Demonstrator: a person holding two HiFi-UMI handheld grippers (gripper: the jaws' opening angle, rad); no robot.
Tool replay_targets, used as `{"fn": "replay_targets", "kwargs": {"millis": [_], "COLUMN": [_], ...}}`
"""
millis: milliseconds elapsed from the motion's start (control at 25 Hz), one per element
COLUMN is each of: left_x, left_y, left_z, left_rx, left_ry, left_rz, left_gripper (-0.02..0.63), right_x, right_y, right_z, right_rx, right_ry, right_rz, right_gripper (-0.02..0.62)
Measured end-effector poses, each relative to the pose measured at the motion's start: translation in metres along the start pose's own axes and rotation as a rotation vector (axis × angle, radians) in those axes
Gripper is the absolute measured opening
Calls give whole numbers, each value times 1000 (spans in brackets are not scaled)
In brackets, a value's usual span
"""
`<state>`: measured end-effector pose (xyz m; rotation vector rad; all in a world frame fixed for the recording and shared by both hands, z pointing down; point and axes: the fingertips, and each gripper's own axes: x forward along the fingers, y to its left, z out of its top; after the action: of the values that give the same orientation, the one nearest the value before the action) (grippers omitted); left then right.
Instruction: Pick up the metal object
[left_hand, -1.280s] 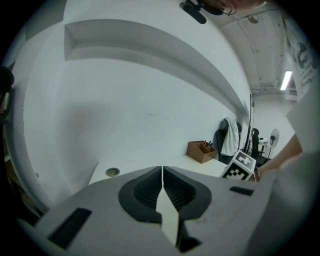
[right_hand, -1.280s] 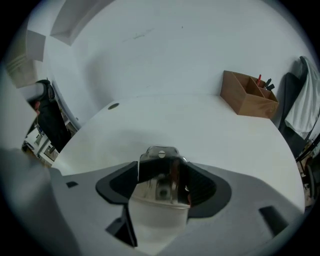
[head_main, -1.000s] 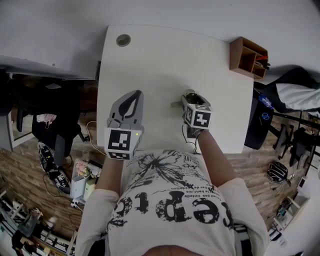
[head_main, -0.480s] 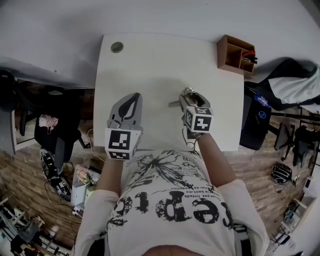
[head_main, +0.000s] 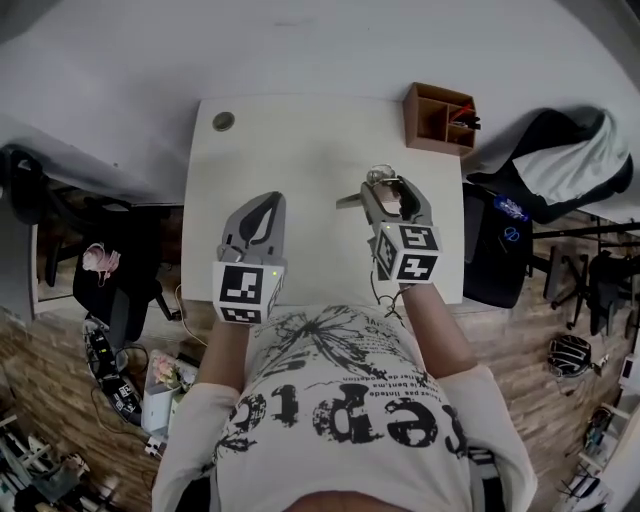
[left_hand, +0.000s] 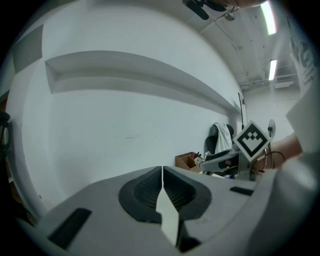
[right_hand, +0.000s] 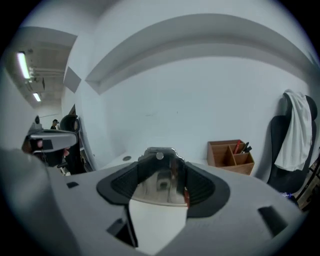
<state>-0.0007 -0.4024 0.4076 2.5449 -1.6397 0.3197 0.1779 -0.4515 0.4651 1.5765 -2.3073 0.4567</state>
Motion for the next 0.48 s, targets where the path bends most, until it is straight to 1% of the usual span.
{"fn": "replay_targets", "kwargs": {"millis": [240,360,480], "left_x": [-6,-8,-8], "left_y": [-18,-29,-40], "left_z": [33,39,45], "left_rx": [17,22,26], "left_ry": [-56,-71,-81], "left_rz": [1,1,-4], "left_gripper": [11,11,11], "right_x": [-45,-67,-85], "right_y": [-3,-1,-1], "right_z": [49,66,78], "right_rx": [-47,-94,-125], "right_ry": [-170,-254,-309], "right_rz": [18,34,44], "right_gripper": [276,276,276]}}
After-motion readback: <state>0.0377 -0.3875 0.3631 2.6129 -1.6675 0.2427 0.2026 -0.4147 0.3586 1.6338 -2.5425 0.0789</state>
